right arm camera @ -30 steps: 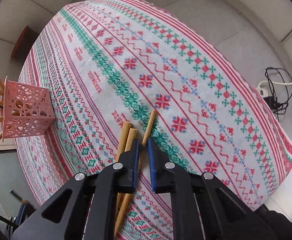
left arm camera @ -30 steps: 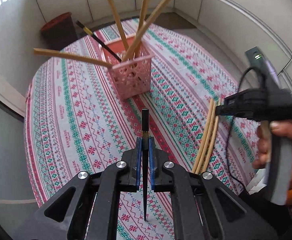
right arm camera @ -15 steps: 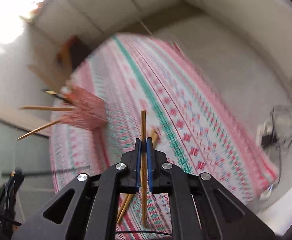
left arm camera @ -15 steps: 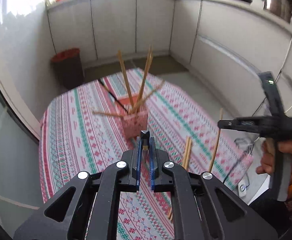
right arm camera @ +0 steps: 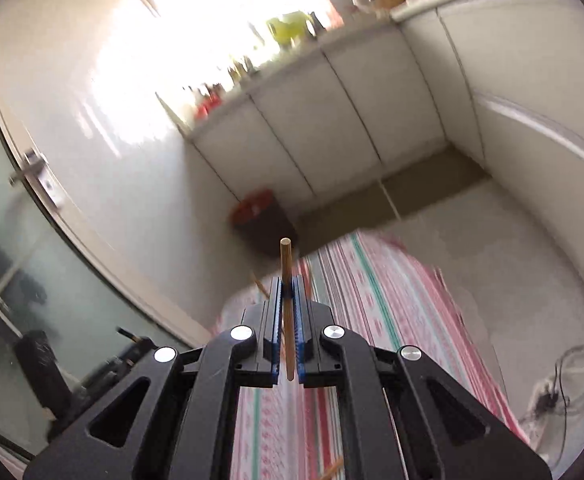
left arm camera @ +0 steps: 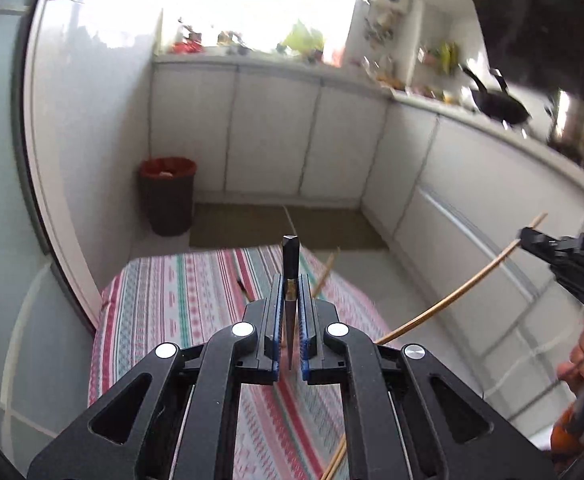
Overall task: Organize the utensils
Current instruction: 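Insert both held chopsticks into the pink basket and open both tools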
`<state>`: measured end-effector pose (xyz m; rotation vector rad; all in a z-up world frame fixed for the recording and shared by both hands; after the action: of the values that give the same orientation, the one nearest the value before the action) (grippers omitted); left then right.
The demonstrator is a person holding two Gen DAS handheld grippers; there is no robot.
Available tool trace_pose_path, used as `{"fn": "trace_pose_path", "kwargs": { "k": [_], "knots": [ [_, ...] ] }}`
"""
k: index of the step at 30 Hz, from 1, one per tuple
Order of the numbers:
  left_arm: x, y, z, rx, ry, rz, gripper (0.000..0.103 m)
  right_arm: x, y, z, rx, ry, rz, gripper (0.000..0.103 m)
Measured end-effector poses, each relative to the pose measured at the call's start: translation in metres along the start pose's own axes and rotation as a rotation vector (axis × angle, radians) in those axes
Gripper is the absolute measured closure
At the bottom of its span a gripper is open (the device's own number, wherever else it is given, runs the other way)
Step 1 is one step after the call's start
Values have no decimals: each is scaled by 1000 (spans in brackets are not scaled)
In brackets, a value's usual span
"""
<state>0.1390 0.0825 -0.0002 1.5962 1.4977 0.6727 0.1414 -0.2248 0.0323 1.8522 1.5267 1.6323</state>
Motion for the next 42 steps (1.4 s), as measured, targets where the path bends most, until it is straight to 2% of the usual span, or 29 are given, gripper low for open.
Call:
{"fn": "trace_pose_path", "kwargs": {
  "k": [4,8,10,11,12,13,14,17,20,23,32,34,36,37,38,39,42],
  "knots": [
    [-1,12,26,-19,29,-50,97,10,26,9,-55,27,-11,98],
    [-4,12,64,-11,75,-46,97,13,33,29,-50,36,-17,98],
    [-6,5,87,27,87,-9,95,16,30,42,-39,20,-27,98],
    [-6,-2,101,70,83,0,92,17,27,45,-33,13,-35,98],
    [-5,-8,107,94,78,-7,83,18,25,52,-22,5,-45,98],
    [0,-12,111,116,62,-36,81,17,22,57,-13,-1,-56,98],
    [4,-12,109,111,48,-58,81,19,20,62,-4,-8,-70,98],
    [16,-1,86,38,71,-96,80,27,14,73,3,-21,-99,98],
    [27,11,58,-23,82,-141,73,34,9,80,0,-37,-123,98],
    [36,16,44,-41,100,-164,51,39,4,85,-23,-71,-149,97],
    [51,12,35,-28,124,-158,51,56,-8,108,-48,-99,-184,98],
    [53,11,35,-23,126,-157,51,57,-11,116,-31,-99,-191,97],
    [55,10,34,-17,132,-153,51,60,-19,130,23,-118,-236,96],
    [55,10,35,-15,133,-153,51,59,-21,133,34,-119,-232,83],
    [55,10,35,-16,133,-154,51,56,-24,135,34,-115,-213,59],
    [56,11,34,-17,133,-157,51,54,-25,133,25,-114,-198,51],
    [54,13,27,-26,122,-159,51,53,-23,122,16,-121,-208,51]
  ]
}}
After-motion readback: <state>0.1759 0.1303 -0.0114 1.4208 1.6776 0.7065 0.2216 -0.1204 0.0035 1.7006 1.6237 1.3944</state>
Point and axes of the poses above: each gripper's, at about its wrist camera, not at the fingertips, and z roughly the way its jaws point, x to its left, y to its top, the point moved 3 cm from there along z, roughly the way its jaws point, and after that the axes turned 3 degrees about y, right-handed, at the moved point
